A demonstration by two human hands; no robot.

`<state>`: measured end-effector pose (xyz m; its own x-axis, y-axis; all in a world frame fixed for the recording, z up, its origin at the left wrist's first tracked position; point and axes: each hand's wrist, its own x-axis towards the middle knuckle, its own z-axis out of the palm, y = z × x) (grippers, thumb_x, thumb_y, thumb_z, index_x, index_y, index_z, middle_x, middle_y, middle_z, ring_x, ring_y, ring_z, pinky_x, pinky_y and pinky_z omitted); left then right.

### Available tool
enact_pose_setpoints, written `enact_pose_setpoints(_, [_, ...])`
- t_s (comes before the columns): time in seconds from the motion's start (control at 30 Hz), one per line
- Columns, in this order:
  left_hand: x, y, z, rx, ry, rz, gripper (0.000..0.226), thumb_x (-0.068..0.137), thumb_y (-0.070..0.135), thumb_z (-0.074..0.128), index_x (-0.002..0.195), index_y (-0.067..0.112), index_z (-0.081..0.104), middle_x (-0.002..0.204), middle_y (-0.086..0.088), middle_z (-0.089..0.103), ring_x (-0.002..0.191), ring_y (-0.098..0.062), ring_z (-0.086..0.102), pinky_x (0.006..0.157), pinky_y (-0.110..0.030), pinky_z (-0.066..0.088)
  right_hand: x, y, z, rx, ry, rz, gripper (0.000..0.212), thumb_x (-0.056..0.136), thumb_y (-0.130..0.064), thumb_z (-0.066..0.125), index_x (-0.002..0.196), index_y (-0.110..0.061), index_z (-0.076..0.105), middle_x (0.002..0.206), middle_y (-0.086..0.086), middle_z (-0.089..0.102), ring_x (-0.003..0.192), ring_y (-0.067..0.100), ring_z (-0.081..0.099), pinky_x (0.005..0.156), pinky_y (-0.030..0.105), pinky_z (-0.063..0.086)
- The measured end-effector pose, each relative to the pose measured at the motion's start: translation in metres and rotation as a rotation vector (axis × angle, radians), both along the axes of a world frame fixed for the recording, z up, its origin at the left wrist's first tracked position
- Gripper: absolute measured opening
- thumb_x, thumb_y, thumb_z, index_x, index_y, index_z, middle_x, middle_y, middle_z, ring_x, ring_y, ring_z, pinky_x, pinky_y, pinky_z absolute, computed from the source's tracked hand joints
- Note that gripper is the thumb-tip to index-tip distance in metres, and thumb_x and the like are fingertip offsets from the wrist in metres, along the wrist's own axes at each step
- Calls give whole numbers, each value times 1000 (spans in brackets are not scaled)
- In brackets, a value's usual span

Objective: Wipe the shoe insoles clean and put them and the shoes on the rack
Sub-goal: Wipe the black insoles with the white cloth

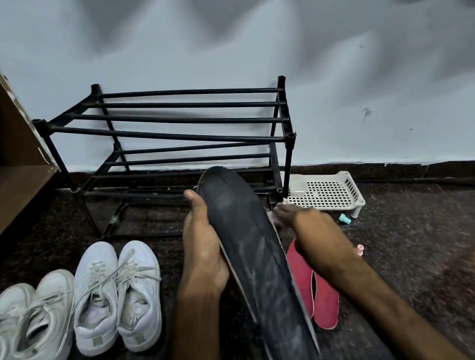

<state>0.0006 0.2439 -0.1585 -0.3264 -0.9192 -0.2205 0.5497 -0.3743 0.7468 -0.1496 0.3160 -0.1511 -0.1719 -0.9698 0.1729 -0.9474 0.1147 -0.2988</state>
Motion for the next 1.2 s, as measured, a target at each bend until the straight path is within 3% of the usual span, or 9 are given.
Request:
enact_pose_setpoints(0.1, [-2,-2,-1,-31,-46,-15,60,96,58,37,105,6,67,92,-16,75,80,-26,73,73,-40,59,-1,8,17,-294,-194,-194,82,70,27,45,140,-16,50,146,-3,46,137,11,42,119,27,25])
enact_pose_setpoints(0.17, [-5,0,-5,22,-27,-67,64,93,60,41,112,5,67,104,-19,72,93,-29,72,84,-44,57,16,6,27,-380,-174,-54,87,69,27,45,144,-17,45,150,-5,40,141,8,33,121,25,18])
enact_pose_setpoints(0.3, [-11,3,-12,147,57,-111,55,92,57,46,103,9,70,106,-12,71,92,-21,71,81,-33,57,56,-3,10,-177,1,325,65,91,5,46,151,-14,32,159,5,26,148,16,21,113,17,-5])
enact_pose_setpoints(0.4, [-3,-1,-10,176,3,-68,77,90,67,38,113,-1,65,104,-21,72,89,-28,72,79,-39,58,30,-1,-16,-52,64,269,54,95,-6,45,148,-17,40,156,3,34,144,15,31,115,18,17])
enact_pose_setpoints(0.5, [4,-3,-2,86,-54,-24,67,92,63,40,110,5,67,101,-18,74,86,-29,73,72,-41,61,-10,13,-38,194,166,26,46,85,1,49,124,-19,62,127,6,63,118,24,59,96,34,47])
enact_pose_setpoints(0.7, [-6,1,-1,8,-174,-64,54,96,53,44,96,6,71,97,-17,75,85,-30,73,85,-47,56,-22,16,-57,38,-597,-243,46,75,5,55,106,-21,76,103,-2,75,86,8,69,84,37,57])
enact_pose_setpoints(0.83, [-14,-2,-12,38,-211,3,50,97,47,50,96,3,71,97,-18,74,89,-31,73,87,-48,56,8,12,-46,32,-1266,-259,37,83,16,42,100,2,72,86,14,71,71,22,58,66,30,51])
enact_pose_setpoints(1.0, [-14,-11,-28,110,-264,136,41,99,38,53,100,1,70,92,-14,74,81,-26,71,73,-36,60,23,18,-26,60,-1455,-137,41,103,-17,43,70,-4,64,49,-6,57,43,5,49,50,22,38])
enact_pose_setpoints(1.2, [-16,-15,-46,241,-297,233,29,99,26,55,80,6,65,78,-7,69,69,-21,67,59,-29,56,28,19,-38,18,-1430,-125,46,96,-40,56,88,3,69,64,11,60,54,15,52,56,24,44])
